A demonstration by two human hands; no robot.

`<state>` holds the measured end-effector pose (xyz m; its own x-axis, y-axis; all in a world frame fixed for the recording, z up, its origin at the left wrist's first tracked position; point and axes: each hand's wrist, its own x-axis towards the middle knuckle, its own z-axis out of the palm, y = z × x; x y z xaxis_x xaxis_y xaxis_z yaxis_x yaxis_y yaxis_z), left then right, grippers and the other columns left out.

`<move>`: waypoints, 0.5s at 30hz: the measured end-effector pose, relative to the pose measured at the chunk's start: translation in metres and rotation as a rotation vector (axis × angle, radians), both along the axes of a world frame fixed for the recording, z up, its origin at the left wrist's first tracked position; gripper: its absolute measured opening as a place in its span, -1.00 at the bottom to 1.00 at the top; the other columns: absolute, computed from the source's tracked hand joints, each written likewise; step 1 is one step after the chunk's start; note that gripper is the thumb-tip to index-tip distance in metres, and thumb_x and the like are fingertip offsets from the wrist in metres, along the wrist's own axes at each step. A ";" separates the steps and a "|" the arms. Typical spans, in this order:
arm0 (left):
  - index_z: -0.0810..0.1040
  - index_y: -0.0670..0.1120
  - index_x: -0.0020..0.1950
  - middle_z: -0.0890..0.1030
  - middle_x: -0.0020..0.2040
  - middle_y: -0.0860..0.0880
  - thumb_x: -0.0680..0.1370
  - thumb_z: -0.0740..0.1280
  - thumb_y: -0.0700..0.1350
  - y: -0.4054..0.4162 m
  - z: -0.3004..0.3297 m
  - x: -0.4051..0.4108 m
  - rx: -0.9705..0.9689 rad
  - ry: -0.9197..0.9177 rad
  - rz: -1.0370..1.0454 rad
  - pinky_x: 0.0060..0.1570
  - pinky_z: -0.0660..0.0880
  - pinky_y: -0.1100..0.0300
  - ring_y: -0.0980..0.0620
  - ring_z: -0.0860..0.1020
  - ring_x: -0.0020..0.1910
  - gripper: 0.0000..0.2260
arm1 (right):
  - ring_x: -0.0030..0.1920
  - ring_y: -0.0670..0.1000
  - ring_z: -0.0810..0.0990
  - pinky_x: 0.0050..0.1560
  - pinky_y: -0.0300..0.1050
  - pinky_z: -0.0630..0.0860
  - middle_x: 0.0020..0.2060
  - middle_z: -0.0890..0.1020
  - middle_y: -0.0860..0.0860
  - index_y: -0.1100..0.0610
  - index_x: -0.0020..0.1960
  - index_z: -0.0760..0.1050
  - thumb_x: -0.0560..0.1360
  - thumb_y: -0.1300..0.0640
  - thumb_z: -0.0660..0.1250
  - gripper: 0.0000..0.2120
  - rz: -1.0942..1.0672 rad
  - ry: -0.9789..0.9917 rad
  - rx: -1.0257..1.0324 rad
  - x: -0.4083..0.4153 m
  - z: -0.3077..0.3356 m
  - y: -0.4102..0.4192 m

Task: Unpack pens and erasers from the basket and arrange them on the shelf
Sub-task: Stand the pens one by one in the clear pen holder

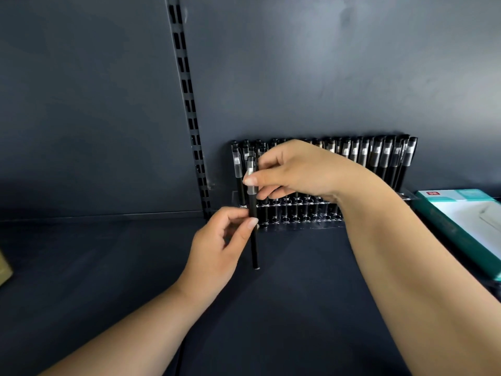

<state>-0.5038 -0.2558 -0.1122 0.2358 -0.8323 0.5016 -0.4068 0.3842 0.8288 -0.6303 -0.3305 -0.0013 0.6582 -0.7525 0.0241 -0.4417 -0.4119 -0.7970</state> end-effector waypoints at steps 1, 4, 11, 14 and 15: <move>0.46 0.21 -0.07 0.58 -0.18 0.27 0.45 0.32 0.11 -0.001 -0.001 0.002 -0.018 -0.094 0.009 -0.07 0.37 0.52 0.38 0.50 -0.10 -0.91 | -0.26 -0.17 0.64 -0.11 -0.27 0.57 -0.41 0.62 -0.11 0.12 -0.31 0.48 0.48 0.10 0.34 -0.79 -0.016 -0.002 0.008 -0.002 0.001 -0.001; 0.45 0.09 0.23 0.38 0.18 0.33 0.50 0.08 0.20 -0.006 -0.005 0.008 -0.029 -0.418 0.019 0.23 0.12 0.56 0.47 0.24 0.24 -0.60 | -0.26 -0.15 0.63 -0.08 -0.24 0.56 -0.33 0.62 -0.04 0.15 -0.26 0.48 0.51 0.11 0.29 -0.80 -0.121 -0.038 -0.058 -0.012 0.009 -0.004; -0.17 -0.01 0.51 -0.18 0.50 0.16 0.57 -0.02 0.19 -0.005 -0.005 0.003 0.381 -0.847 0.039 0.37 -0.22 0.25 0.36 -0.33 0.31 -0.40 | -0.13 0.10 0.65 0.00 0.21 0.54 -0.17 0.65 0.15 0.28 -0.01 0.52 0.53 0.10 0.25 -0.77 -0.429 -0.226 -0.344 -0.025 0.018 -0.013; -0.24 -0.02 0.50 -0.25 0.48 0.15 0.58 -0.09 0.22 -0.004 -0.005 0.003 0.412 -0.919 0.045 0.38 -0.23 0.22 0.33 -0.37 0.31 -0.39 | -0.11 0.11 0.64 -0.02 0.16 0.56 -0.23 0.64 0.11 0.24 -0.03 0.51 0.54 0.10 0.23 -0.80 -0.441 -0.223 -0.383 -0.022 0.015 -0.015; -0.24 -0.02 0.50 -0.26 0.48 0.15 0.58 -0.08 0.22 -0.004 -0.005 0.003 0.424 -0.929 0.047 0.38 -0.23 0.22 0.33 -0.37 0.31 -0.39 | -0.11 0.11 0.64 -0.02 0.14 0.56 -0.23 0.64 0.11 0.24 -0.03 0.52 0.54 0.10 0.23 -0.79 -0.439 -0.210 -0.388 -0.021 0.014 -0.016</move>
<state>-0.5009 -0.2596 -0.1174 -0.0592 -0.9837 0.1695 -0.9652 0.0998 0.2417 -0.6514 -0.3462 0.0123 0.2414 -0.8622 0.4454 -0.4857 -0.5047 -0.7137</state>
